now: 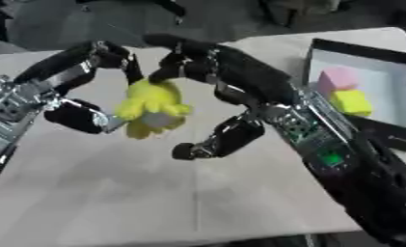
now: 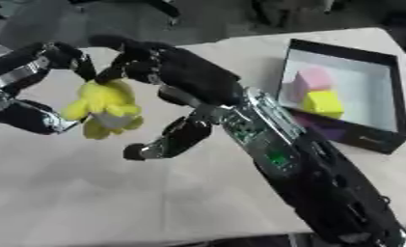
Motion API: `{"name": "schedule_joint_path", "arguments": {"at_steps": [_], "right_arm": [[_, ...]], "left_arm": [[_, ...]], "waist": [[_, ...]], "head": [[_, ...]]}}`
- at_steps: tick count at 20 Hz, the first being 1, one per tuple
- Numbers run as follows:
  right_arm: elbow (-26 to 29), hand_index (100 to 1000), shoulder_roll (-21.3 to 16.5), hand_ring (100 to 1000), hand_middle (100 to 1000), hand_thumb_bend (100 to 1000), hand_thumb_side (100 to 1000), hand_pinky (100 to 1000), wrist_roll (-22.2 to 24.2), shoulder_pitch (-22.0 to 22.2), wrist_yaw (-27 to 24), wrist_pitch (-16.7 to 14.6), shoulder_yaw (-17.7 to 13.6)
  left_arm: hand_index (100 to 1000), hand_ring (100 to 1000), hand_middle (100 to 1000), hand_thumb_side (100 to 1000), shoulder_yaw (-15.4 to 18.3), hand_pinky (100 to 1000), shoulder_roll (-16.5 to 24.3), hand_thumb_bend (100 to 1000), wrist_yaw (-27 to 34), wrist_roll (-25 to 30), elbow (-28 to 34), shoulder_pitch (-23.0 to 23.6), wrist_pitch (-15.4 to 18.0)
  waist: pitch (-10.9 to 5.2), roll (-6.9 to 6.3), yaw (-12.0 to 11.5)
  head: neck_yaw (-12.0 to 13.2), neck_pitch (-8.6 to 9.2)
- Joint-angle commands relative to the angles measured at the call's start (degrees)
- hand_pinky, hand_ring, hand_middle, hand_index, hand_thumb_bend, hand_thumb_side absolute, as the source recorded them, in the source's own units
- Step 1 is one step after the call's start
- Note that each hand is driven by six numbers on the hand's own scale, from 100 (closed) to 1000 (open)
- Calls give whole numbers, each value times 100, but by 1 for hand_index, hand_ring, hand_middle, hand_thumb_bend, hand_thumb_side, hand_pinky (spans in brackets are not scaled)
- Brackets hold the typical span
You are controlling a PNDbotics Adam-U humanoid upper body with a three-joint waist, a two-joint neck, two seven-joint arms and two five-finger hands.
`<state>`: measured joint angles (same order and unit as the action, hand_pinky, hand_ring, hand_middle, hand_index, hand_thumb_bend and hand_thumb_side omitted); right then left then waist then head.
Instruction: Pick up the objects with one hand, pass them to the other hand, and then place them into the box on the other side of the table.
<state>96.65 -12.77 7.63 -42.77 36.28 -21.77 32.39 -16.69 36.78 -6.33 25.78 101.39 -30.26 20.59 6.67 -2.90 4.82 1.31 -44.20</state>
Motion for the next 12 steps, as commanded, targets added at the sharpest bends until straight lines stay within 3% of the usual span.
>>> {"name": "schedule_joint_path", "arguments": {"at_steps": [1, 6, 12], "right_arm": [[-46, 742, 30, 786, 1000, 595, 292, 858, -131, -43, 165, 155, -46], [-136, 687, 103, 763, 1000, 597, 295, 838, -517, -15, 556, 669, -24], [-249, 687, 186, 751, 1000, 599, 288, 827, -792, 2, 815, 956, 30]], "left_arm": [[630, 522, 501, 192, 15, 654, 52, 117, 124, 58, 174, -130, -21], [629, 520, 500, 194, -51, 653, 22, 119, 219, 182, 228, -141, -61], [628, 519, 499, 195, -141, 652, -38, 118, 331, 362, 264, -170, -112]], "waist": [[-92, -2, -8], [-98, 0, -11], [-99, 3, -21]], "head": [[-43, 8], [-92, 8], [-157, 8]]}}
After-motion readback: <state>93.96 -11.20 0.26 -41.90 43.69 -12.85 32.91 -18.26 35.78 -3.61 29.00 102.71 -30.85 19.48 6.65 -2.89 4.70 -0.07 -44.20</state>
